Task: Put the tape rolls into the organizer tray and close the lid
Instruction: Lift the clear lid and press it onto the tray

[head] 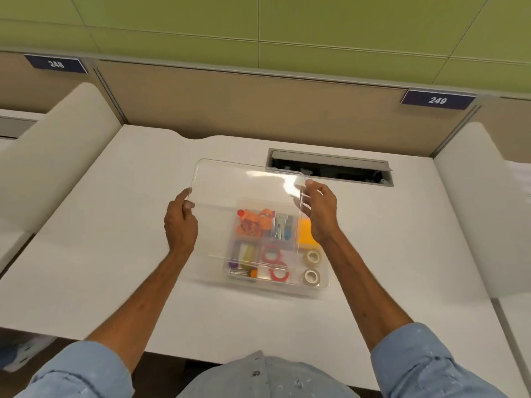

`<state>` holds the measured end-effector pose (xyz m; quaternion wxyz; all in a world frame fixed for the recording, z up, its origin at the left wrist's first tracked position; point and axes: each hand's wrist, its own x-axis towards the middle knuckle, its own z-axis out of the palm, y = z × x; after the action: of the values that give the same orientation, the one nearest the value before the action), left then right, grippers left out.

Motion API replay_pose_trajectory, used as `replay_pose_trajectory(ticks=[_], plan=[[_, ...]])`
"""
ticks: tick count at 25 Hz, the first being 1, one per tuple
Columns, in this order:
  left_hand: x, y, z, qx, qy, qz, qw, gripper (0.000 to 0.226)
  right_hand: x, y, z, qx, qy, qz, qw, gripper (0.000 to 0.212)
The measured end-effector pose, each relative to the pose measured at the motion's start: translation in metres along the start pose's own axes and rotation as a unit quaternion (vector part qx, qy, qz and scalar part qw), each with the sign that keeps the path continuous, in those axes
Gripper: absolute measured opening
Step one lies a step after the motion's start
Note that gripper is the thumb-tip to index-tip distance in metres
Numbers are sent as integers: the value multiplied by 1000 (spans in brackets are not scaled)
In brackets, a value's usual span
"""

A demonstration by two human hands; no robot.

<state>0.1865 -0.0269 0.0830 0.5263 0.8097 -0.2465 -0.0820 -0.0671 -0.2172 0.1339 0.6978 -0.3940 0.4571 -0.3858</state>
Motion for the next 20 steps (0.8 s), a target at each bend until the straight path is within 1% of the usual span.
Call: replay_pose_trajectory(ticks=[4, 7, 9, 11, 13, 16, 20], plan=[[-17, 4, 32, -1, -31, -39, 999, 56, -12, 27, -40, -19, 56, 43, 997, 19], [-42, 8, 54, -17, -59, -67, 996, 53, -19, 41, -60, -41, 108, 39, 993, 26], [-56, 8, 64, -22, -59, -91, 994, 44, -23, 51, -73, -129, 152, 9, 980, 25], [-63, 5, 69, 10, -46, -103, 994, 37, -29, 60, -83, -215, 175, -18, 961, 24], [-69, 3, 72, 33, -48, -98, 994, 35, -33, 64, -87, -264, 187, -39, 946, 28], [-78, 1, 74, 36, -51, -84, 995, 38, -36, 67, -90, -333, 207, -65, 918, 31], [-79, -5, 76, 52, -77, -125, 988, 41, -39, 72, -93, -399, 192, -67, 894, 34]])
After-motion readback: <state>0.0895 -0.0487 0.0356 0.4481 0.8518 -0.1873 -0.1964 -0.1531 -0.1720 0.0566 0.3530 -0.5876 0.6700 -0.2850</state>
